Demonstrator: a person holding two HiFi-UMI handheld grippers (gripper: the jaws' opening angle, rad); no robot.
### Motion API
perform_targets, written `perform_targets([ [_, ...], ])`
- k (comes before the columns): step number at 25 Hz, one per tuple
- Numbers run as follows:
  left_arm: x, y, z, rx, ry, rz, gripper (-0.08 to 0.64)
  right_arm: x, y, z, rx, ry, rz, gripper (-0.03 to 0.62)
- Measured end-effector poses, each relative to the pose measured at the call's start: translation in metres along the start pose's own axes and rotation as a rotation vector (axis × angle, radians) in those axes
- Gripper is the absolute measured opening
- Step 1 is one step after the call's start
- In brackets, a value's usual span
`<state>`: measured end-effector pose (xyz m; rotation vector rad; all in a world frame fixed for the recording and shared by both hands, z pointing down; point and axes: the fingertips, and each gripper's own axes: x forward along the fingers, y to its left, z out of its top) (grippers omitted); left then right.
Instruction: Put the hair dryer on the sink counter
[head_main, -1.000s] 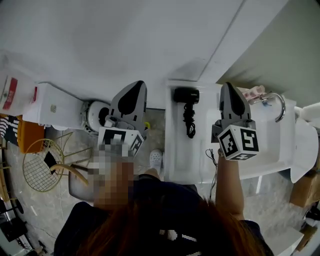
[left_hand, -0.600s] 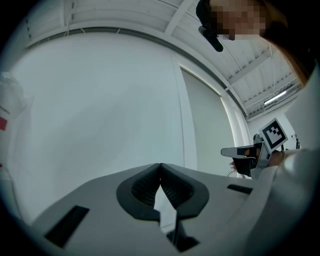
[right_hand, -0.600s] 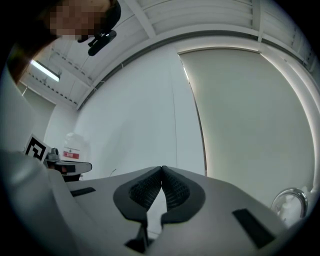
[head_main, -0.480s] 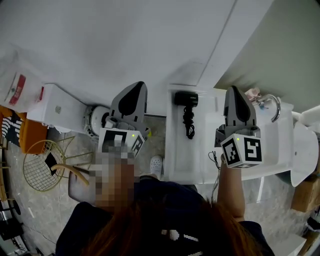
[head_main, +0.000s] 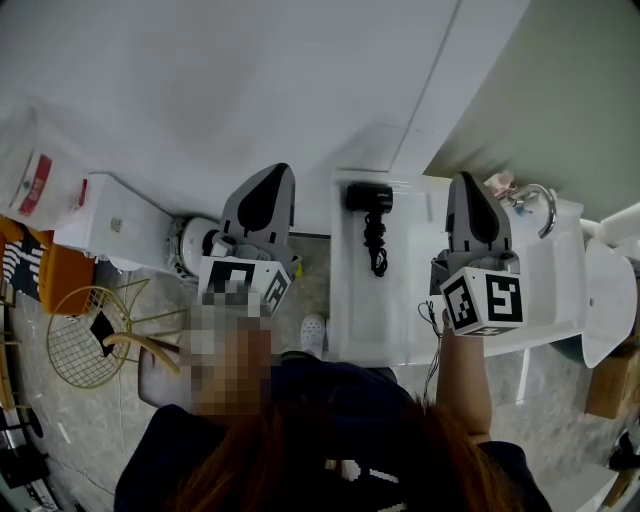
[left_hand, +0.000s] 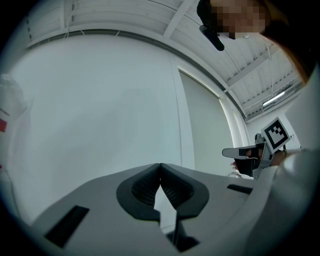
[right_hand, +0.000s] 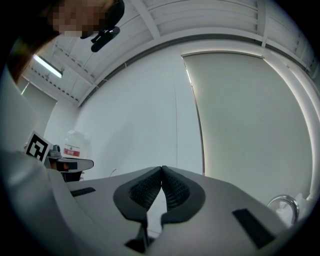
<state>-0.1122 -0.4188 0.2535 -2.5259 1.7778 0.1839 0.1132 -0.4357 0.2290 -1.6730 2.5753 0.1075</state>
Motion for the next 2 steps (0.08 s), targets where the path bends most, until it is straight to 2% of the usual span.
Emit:
perform_targets([
  [2,-0.0014,-0.0008,0.0012,0.001,0.003,-0.004,0.018,-0.0016,0.0012,-0.0001,0.001,0.006,0.0,0.015],
])
